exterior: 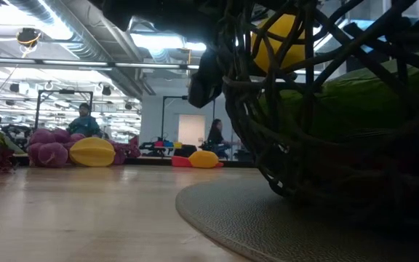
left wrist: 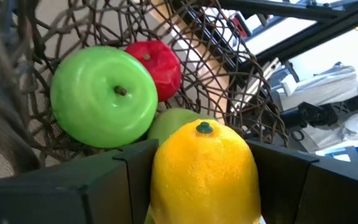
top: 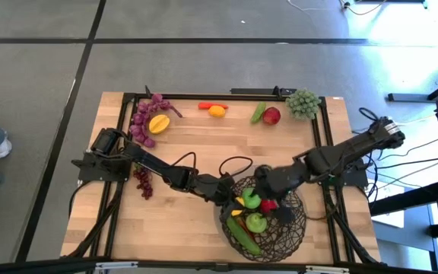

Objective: Build produce basket
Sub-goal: Put the bottom yellow lemon into the wire basket

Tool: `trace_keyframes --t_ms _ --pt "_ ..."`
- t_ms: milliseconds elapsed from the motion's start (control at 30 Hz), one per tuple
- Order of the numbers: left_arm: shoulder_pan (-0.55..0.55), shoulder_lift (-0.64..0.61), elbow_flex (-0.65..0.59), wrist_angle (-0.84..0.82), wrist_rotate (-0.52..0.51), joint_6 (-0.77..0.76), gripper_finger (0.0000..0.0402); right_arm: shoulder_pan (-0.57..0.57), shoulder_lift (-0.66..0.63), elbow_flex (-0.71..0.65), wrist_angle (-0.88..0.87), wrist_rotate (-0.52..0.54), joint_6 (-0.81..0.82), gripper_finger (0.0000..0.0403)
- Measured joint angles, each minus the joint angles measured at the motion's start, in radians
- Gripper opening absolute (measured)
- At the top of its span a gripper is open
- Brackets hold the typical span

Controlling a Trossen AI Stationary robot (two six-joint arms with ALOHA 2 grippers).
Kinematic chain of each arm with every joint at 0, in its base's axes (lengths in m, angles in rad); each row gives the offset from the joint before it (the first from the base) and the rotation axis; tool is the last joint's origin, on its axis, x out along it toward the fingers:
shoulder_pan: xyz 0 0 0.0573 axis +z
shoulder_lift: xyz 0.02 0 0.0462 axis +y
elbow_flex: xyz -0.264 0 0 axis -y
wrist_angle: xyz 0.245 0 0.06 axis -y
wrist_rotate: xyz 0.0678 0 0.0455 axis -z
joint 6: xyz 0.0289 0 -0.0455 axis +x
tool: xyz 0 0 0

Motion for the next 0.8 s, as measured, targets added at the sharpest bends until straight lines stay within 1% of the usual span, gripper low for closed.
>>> trace_keyframes --t_ms 100,233,400,533,700,800 --pt "0.000 0.000 0.000 0.000 0.026 0.000 0.0197 0.017 0.041 0.000 -0.003 0.090 -0.110 0.0365" --pt "0.000 0.000 0.000 0.000 0.055 0.001 0.0197 0.024 0.099 0.000 0.001 0.121 -0.226 0.0365" --pt "0.000 0.000 0.000 0.000 0.085 0.000 0.0197 0.023 0.175 0.000 0.050 0.123 -0.315 0.0365" --pt "0.001 0.000 0.001 0.000 0.103 -0.002 0.0197 0.023 0.212 0.000 0.126 0.122 -0.345 0.0365" --pt "0.002 0.000 0.001 0.000 0.109 -0.006 0.0197 0.023 0.232 0.000 0.200 0.038 -0.367 0.0365" --pt "0.003 -0.001 0.001 -0.005 0.116 -0.008 0.0197 0.023 0.247 0.000 0.215 0.022 -0.369 0.0365"
